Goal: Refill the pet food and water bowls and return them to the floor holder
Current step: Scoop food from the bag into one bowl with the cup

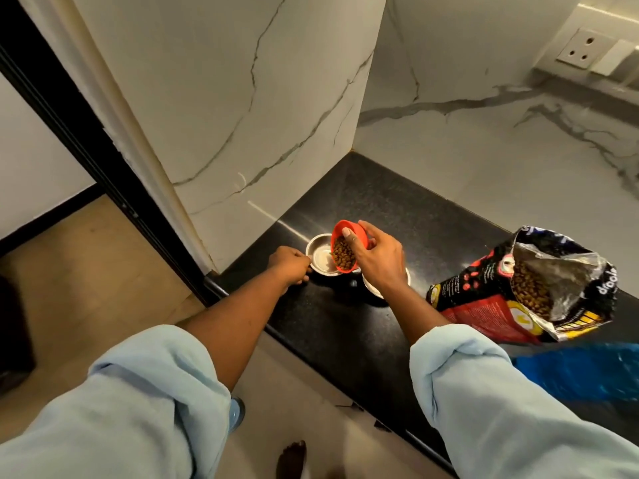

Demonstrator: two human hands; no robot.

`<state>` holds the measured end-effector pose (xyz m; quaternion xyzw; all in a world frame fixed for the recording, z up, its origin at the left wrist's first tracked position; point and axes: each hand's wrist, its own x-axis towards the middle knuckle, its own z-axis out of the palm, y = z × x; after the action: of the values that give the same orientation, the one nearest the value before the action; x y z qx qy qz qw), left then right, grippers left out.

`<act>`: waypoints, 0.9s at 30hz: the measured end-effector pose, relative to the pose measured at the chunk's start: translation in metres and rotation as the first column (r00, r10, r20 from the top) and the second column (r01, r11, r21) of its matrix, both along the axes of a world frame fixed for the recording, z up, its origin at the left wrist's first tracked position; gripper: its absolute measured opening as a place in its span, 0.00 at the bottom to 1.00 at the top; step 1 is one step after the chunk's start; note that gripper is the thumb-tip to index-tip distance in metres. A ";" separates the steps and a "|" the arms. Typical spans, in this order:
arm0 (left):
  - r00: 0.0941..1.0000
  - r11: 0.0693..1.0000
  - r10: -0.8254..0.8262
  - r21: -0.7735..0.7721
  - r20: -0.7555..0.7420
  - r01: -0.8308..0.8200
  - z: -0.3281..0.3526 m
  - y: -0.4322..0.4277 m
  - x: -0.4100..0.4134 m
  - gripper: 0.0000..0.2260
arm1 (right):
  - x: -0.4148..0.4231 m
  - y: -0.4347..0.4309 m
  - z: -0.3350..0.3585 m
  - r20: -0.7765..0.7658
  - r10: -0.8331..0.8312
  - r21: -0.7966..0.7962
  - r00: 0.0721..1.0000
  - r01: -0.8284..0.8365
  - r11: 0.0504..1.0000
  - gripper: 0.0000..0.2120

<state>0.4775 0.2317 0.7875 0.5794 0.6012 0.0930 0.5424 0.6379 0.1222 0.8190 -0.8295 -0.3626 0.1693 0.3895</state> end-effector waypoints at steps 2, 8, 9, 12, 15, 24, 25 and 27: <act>1.000 1.000 0.010 -0.002 -0.011 -0.010 -0.001 -0.001 0.001 0.09 | -0.001 0.002 0.000 0.018 0.020 -0.024 1.000 -0.019 1.000 0.38; 1.000 1.000 0.026 -0.015 -0.009 -0.026 -0.003 -0.006 -0.001 0.07 | -0.004 0.009 -0.003 0.094 0.071 -0.067 0.993 -0.064 0.996 0.37; 1.000 1.000 0.025 -0.017 -0.007 -0.025 -0.003 -0.006 -0.002 0.06 | -0.003 0.009 -0.003 0.114 0.078 -0.073 0.990 -0.070 0.995 0.37; 1.000 0.999 0.028 -0.027 -0.001 -0.028 -0.003 -0.007 -0.003 0.06 | -0.003 0.008 -0.002 0.181 0.115 -0.095 0.977 -0.099 0.991 0.37; 0.999 0.999 0.042 -0.033 0.003 -0.042 -0.002 -0.007 -0.004 0.06 | -0.003 0.009 -0.003 0.214 0.138 -0.107 0.967 -0.117 0.987 0.36; 0.998 0.998 0.059 -0.036 0.026 -0.058 -0.004 -0.008 -0.006 0.06 | 0.002 0.010 -0.009 0.270 0.208 -0.148 0.940 -0.173 0.974 0.35; 0.998 0.998 0.058 -0.036 0.028 -0.057 -0.005 -0.008 -0.006 0.06 | 0.002 0.010 -0.009 0.277 0.214 -0.153 0.937 -0.177 0.972 0.35; 0.998 0.998 0.057 -0.039 0.034 -0.056 -0.006 -0.008 -0.006 0.06 | 0.003 0.011 -0.009 0.286 0.213 -0.146 0.934 -0.178 0.973 0.36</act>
<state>0.4711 0.2236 0.7820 0.5499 0.6095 0.1071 0.5609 0.6411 0.1331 0.8101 -0.8268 -0.4876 0.1007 0.2617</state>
